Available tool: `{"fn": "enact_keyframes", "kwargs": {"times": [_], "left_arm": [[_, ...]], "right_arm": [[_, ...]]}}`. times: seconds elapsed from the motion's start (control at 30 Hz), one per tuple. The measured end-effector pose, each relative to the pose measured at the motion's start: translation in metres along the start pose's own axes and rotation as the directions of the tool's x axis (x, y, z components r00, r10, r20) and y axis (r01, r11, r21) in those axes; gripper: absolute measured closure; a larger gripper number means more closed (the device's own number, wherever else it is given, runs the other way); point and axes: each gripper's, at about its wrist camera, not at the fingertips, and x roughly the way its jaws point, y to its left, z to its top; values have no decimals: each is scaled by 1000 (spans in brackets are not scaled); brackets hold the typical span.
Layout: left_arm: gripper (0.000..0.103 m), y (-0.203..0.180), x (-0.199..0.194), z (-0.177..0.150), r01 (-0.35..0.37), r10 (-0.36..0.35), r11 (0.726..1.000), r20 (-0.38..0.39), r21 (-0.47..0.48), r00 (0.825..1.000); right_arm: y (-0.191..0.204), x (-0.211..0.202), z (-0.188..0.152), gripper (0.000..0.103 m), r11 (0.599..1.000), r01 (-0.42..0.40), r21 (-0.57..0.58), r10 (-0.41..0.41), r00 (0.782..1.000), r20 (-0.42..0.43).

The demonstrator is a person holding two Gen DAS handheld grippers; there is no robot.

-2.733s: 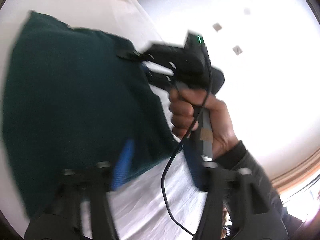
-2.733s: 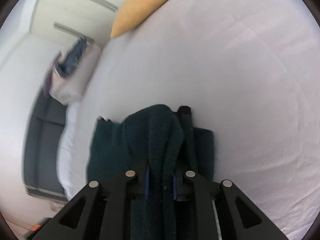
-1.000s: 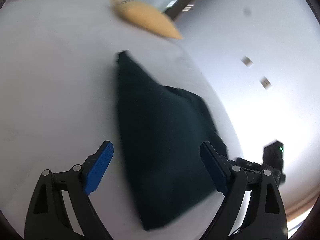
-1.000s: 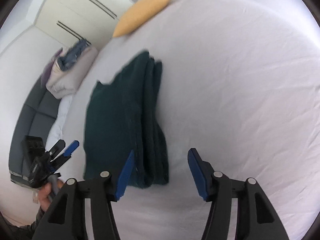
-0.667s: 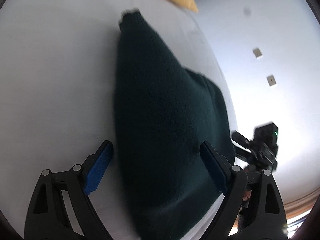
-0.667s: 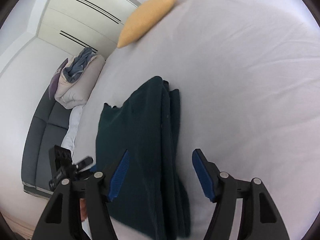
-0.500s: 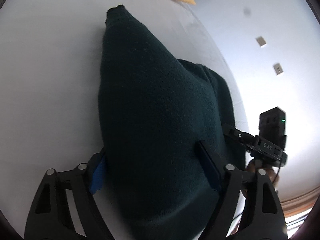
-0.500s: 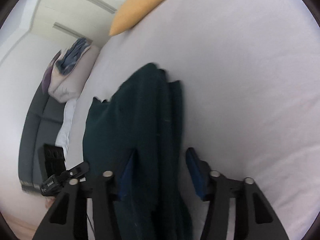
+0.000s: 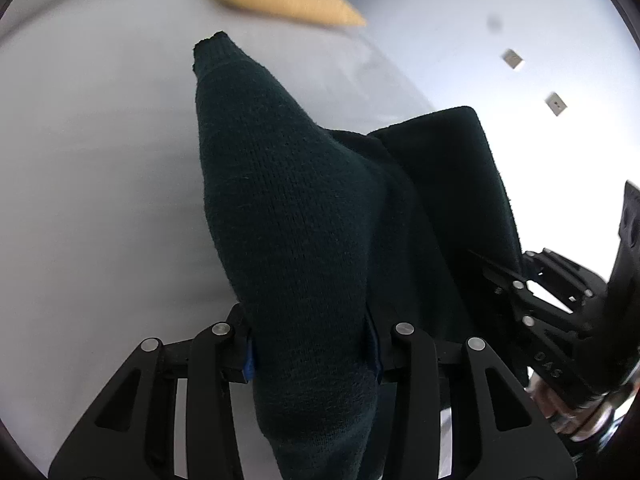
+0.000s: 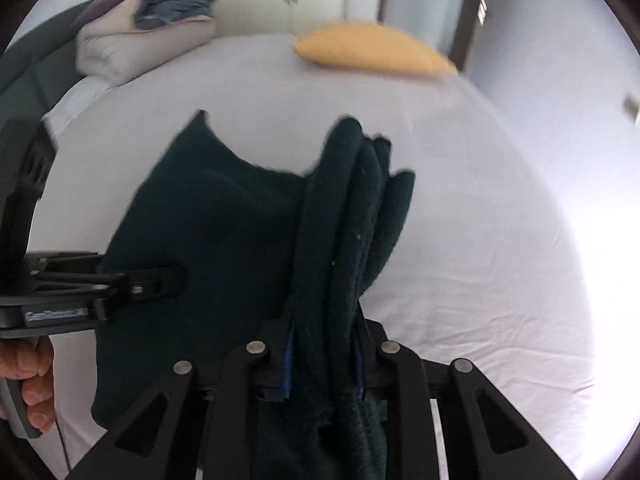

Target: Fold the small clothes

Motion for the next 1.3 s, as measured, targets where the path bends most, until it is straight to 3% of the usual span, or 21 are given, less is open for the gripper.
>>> {"fn": "enact_keyframes", "kwargs": {"times": [0.27,0.43,0.57,0.7,0.8,0.87,0.93,1.0,1.07,1.1,1.2,1.23,1.3], "left_arm": [[65,26,-126,-67,-126,120,989,73,75,990],[65,63,-179,-117,-158,156,987,61,38,986],[65,93,-185,-146,-163,163,987,27,-14,986],[64,118,-151,-167,-157,155,987,-57,-32,986],[56,137,-141,-178,-122,122,991,-15,-50,992],[49,151,-142,-182,-58,59,994,4,-89,998],[36,162,-141,-186,-14,16,995,15,-99,1000],[34,179,-140,-189,80,-75,984,35,-158,997],[34,190,-145,-196,120,-111,976,56,-183,992],[34,189,-147,-197,121,-112,976,59,-181,992],[34,194,-161,-200,78,-70,981,53,-175,996],[34,192,-166,-202,51,-42,983,56,-177,998],[34,177,-179,-204,0,15,984,84,-178,996]], "right_arm": [[107,-85,-35,79,995,-33,-97,44,993,114],[154,-100,-60,79,980,-192,-50,197,973,123],[176,-91,-80,79,961,-275,-29,276,955,104],[190,-51,-96,79,949,-314,20,313,949,22],[179,-25,-120,79,943,-323,83,326,945,-19],[154,-12,-128,78,884,-419,207,426,905,12],[139,0,-134,74,810,-502,301,514,856,45],[125,19,-149,60,707,-565,425,601,797,61],[109,26,-158,61,600,-623,502,658,741,134],[104,25,-161,61,578,-632,516,664,732,152],[102,16,-167,55,591,-620,516,655,742,142],[103,16,-166,54,602,-606,520,640,755,139],[93,8,-161,48,652,-543,529,577,808,119]]}}
